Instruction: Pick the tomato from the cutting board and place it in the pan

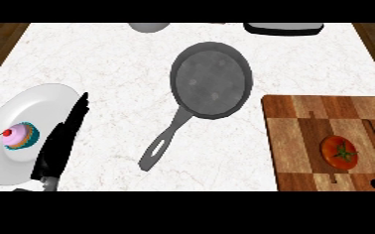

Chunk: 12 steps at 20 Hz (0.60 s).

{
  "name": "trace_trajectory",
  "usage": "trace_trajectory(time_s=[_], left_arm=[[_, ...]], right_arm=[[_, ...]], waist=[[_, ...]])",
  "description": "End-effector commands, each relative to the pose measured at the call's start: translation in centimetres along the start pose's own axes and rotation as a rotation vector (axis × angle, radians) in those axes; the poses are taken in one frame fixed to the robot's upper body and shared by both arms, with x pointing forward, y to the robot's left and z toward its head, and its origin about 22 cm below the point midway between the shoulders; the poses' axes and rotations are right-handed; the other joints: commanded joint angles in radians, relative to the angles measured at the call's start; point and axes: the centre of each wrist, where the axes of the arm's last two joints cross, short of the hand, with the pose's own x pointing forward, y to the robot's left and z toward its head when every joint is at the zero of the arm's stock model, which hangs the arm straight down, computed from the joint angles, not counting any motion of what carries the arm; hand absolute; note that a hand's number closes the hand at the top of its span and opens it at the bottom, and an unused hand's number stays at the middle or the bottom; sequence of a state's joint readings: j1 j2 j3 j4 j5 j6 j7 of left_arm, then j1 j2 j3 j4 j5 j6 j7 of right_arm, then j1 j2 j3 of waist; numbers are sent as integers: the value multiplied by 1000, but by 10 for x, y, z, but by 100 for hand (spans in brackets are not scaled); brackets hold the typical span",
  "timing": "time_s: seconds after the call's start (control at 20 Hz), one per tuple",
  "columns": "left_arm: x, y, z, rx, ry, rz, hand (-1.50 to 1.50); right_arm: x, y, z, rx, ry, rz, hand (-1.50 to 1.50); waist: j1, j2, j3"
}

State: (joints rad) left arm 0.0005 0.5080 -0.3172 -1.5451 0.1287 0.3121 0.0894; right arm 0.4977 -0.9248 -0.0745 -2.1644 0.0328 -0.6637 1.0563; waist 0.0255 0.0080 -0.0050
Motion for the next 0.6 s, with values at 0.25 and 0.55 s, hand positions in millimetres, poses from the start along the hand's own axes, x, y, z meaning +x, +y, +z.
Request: trace_trajectory(time_s=[0.25, 0.55], left_arm=[[11, 12, 0, -15, -6, 5, 0], [0, -2, -5, 3, 0, -7, 0]], right_arm=[[38, 12, -3, 108, 193, 192, -150], [55, 17, -14, 189, 275, 228, -150]], waist=[[16, -1, 3], [6, 0, 3]])
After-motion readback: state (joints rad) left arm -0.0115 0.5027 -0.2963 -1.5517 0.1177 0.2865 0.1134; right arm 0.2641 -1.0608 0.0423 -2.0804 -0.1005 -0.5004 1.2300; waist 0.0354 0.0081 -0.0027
